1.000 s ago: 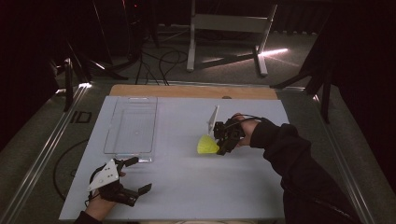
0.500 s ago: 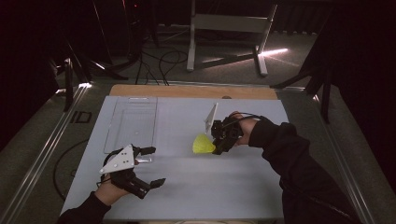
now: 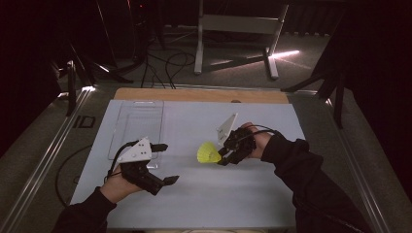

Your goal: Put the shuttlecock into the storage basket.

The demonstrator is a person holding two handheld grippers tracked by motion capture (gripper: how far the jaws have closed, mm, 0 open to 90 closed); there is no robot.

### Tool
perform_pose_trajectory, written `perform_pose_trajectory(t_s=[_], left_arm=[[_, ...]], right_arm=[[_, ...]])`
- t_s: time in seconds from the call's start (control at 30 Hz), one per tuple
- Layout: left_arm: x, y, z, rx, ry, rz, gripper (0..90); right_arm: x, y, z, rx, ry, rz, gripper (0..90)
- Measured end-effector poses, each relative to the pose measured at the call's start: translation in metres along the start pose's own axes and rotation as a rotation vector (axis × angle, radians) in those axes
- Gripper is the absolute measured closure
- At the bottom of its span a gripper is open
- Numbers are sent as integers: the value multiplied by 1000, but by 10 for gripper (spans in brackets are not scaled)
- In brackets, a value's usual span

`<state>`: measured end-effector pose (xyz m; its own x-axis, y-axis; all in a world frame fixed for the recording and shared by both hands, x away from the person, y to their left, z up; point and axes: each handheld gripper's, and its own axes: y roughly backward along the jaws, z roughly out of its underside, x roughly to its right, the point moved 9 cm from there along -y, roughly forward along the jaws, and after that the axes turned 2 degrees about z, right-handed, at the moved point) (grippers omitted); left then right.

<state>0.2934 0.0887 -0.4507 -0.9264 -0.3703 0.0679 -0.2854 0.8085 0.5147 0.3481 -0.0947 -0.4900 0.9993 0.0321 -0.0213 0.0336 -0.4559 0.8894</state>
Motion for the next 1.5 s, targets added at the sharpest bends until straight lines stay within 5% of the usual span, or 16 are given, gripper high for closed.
perform_pose_trajectory(t_s=[0.17, 0.47, 0.73, 0.83, 1.17, 1.5], left_arm=[[2, 0, -18, -57, 44, 28, 5], [-21, 1, -37, -165, 260, -3, 18], [-27, -8, -46, -275, 374, -3, 45], [-29, -11, -52, -286, 441, 27, 86], [-33, -33, -48, -341, 574, 75, 300], [-31, -57, -36, -356, 648, 142, 472]], right_arm=[[-3, -5, 3, 27, 2, 10, 650], [-9, -9, 1, 109, -6, 10, 650], [-9, -9, -1, 138, 3, 26, 650], [-8, -8, -2, 147, 0, 24, 649], [-7, -10, -3, 179, -6, 27, 650], [-7, -10, -1, 182, -6, 28, 649]])
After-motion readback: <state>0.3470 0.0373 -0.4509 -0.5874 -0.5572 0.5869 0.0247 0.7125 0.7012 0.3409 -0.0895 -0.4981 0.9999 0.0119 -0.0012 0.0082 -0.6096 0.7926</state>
